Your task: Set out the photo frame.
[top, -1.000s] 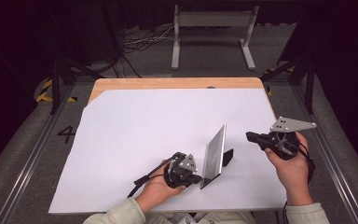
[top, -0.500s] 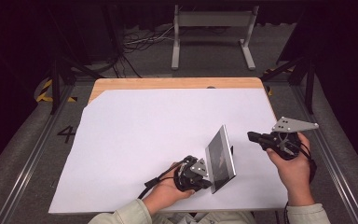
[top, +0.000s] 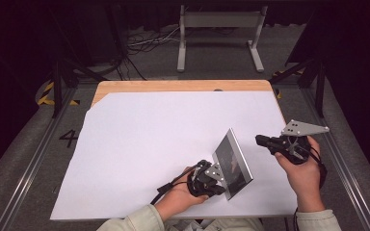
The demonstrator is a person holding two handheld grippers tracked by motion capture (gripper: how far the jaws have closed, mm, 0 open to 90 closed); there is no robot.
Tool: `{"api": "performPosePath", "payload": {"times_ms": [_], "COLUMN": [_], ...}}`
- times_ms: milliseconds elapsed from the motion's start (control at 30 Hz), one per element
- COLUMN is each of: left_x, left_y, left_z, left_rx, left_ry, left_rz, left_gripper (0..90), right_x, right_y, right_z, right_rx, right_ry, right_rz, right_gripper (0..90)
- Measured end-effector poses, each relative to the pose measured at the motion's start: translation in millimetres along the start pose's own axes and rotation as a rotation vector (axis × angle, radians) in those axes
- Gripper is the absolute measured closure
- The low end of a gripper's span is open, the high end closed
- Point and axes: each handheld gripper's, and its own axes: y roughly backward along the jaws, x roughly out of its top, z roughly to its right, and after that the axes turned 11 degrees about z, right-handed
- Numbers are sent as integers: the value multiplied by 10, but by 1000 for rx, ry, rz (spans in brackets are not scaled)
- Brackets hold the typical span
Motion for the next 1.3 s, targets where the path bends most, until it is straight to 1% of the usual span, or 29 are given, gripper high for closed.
{"api": "performPosePath", "payload": {"times_ms": [33,100,200,300,333,400,467,533,767,867,933,1100,1167,1200,1267,1300], "left_x": [9,13,3,6,6,10,6,0,-22,-49,-69,-148,-191,-218,-257,-283], "left_y": [-17,-23,-17,-15,-14,8,53,120,341,456,526,755,855,917,1004,1052], "left_z": [3,11,2,5,7,9,-9,-34,-93,-140,-167,-228,-260,-278,-308,-318], "left_rx": [-3,1,-11,-14,-11,9,17,25,57,85,102,147,168,176,197,203], "left_ry": [1,-10,5,3,2,-2,6,14,48,72,82,109,115,126,128,138], "left_rz": [3,3,11,10,12,3,6,12,60,76,86,109,122,127,134,140], "left_gripper": [900,899,886,867,862,845,838,828,794,762,727,691,680,675,658,651], "right_x": [1,3,3,4,6,8,10,16,42,50,55,59,66,72,78,80], "right_y": [0,7,24,38,40,44,44,44,44,37,35,44,53,58,60,59], "right_z": [-1,8,17,26,26,29,29,31,13,6,-1,-11,-13,-19,-32,-40], "right_rx": [0,-2,-2,0,1,3,1,5,5,13,22,33,36,35,41,45], "right_ry": [0,-3,-9,-18,-22,-31,-35,-40,-48,-54,-71,-95,-105,-110,-128,-139], "right_rz": [1,6,8,5,4,1,-2,-2,0,-2,-2,-7,1,3,1,4], "right_gripper": [870,868,861,846,840,823,814,802,776,760,741,713,703,698,687,679]}}
